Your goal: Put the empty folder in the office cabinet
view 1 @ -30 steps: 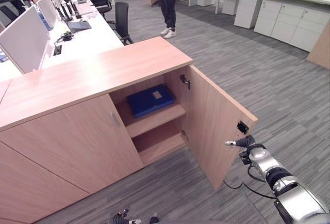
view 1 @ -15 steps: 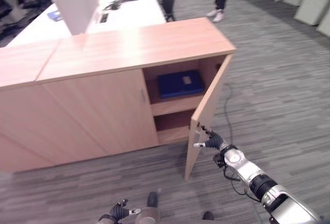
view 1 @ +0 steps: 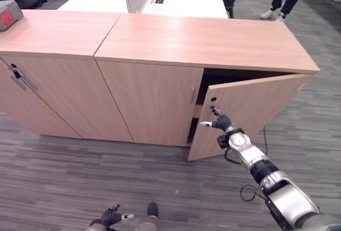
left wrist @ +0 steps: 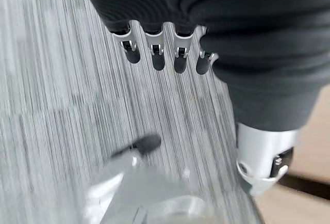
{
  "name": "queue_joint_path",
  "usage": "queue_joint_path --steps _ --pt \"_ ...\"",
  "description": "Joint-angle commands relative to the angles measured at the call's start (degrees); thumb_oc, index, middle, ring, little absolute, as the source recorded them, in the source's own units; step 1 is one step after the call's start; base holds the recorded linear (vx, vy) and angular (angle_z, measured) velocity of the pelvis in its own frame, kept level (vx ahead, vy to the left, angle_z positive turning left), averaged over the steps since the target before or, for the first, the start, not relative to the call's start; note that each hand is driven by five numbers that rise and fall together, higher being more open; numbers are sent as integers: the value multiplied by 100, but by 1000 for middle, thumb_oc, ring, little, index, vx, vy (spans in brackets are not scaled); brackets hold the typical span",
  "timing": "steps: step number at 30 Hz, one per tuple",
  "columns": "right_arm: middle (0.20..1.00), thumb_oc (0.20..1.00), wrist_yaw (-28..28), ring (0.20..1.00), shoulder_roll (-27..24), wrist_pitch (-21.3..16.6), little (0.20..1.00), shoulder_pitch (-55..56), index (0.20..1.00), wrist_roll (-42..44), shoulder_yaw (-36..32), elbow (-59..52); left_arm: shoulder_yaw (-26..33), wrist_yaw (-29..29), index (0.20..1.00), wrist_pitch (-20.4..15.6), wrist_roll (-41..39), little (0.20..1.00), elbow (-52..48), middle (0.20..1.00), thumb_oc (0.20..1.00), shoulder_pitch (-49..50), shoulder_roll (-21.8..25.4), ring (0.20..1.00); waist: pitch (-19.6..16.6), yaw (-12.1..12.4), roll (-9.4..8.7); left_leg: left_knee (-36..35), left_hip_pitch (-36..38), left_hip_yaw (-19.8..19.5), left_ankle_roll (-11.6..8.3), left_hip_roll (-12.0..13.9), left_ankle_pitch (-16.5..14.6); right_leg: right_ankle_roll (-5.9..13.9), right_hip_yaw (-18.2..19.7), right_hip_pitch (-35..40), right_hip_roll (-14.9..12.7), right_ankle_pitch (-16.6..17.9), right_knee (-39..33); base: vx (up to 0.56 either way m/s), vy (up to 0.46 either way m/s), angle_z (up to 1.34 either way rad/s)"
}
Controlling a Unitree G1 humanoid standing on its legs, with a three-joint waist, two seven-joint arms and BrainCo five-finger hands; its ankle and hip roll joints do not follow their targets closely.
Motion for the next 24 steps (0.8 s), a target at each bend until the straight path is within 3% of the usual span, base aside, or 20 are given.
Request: queue_joint_path --steps 1,4,7,16,24 --pt "1000 1000 -218 1000 -463 -398 1000 -839 1000 610 -436 164 -129 7 1000 -143 -85 1000 1 1000 1000 -77 166 1000 130 181 -104 -42 258 -487 -207 -77 -598 -193 247 424 294 -496 -692 232 -70 77" --pt "1000 1000 -300 1000 -1042 -432 1000 -1036 1000 884 -747 746 -236 -39 1000 -178 -96 1000 130 1000 1000 -160 237 1000 -5 43 -230 -120 332 -796 -314 -226 -703 -294 479 677 162 -231 -1974 167 -97 79" --pt "1000 1000 -270 1000 -1321 -397 1000 -1225 1000 936 -752 1058 -203 -57 1000 -197 -69 1000 217 1000 1000 -53 178 1000 -186 44 -223 -158 354 -784 -389 -196 -719 -294 319 916 166 -66 -2320 178 -117 79" --pt "1000 1000 -134 1000 -1908 -292 1000 -1882 1000 830 -472 1823 -472 -149 1000 -228 -84 1000 114 1000 1000 113 1 1000 -241 83 -115 -158 316 -975 -610 0 -662 -420 77 1227 365 -152 -2719 68 -110 3" --pt "1000 1000 -137 1000 -2068 -251 1000 -2188 1000 798 -354 2183 -651 -148 1000 -219 -196 1000 -93 1000 1000 50 -107 1000 -254 116 -12 -158 248 -1184 -744 125 -575 -519 -101 1305 521 -293 -2735 24 -81 13"
